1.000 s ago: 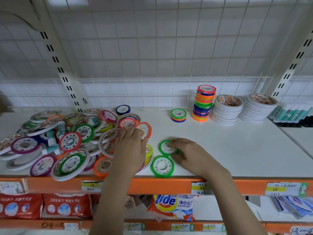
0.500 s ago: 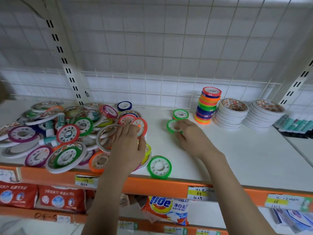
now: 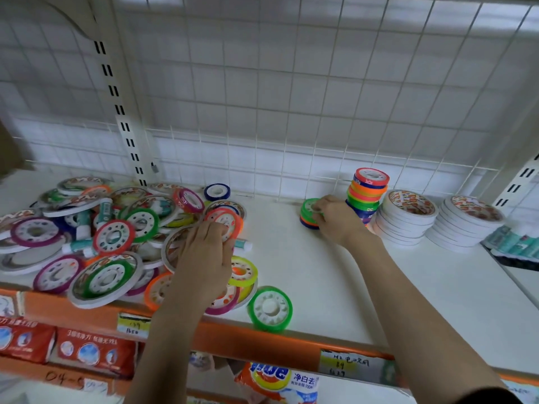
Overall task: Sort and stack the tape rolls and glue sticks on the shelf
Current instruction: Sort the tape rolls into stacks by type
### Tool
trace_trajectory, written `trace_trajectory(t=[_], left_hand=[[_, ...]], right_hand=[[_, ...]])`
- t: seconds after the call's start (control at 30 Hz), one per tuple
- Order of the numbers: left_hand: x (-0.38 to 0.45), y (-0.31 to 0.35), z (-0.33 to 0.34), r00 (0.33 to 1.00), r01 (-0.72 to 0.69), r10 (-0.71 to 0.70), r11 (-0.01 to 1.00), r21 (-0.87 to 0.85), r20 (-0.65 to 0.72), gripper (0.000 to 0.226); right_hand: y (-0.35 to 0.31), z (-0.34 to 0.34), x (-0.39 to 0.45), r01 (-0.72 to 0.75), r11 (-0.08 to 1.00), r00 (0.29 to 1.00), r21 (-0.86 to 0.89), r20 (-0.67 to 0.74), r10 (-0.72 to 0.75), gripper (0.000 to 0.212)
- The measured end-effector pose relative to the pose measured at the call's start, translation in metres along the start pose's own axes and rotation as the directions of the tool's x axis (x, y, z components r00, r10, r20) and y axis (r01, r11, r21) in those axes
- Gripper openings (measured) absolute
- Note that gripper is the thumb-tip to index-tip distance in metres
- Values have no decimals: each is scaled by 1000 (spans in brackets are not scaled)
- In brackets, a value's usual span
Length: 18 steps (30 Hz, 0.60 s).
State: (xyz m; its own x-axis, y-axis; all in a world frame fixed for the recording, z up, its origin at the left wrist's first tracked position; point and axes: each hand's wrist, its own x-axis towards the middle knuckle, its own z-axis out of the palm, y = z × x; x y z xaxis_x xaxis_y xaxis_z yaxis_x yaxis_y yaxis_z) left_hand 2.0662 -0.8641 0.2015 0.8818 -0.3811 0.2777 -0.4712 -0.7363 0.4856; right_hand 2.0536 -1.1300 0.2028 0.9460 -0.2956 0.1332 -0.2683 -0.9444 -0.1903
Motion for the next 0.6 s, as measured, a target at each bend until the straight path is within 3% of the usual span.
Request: trace_trajectory(t=[0.27, 0.5, 0.6], left_hand=[[10, 4, 6, 999, -33, 32, 998, 46, 21, 33], [28, 19, 15, 984, -179, 180, 982, 58, -8, 32], [43, 34, 23, 971, -238, 237, 969, 64, 20, 23]], right_hand=[[1, 5, -2, -12, 999, 1000, 35, 16, 11, 31], [10, 6, -19, 46, 993, 997, 112, -74, -38, 39], [22, 9, -35, 59, 991, 996, 120, -78, -50, 31]])
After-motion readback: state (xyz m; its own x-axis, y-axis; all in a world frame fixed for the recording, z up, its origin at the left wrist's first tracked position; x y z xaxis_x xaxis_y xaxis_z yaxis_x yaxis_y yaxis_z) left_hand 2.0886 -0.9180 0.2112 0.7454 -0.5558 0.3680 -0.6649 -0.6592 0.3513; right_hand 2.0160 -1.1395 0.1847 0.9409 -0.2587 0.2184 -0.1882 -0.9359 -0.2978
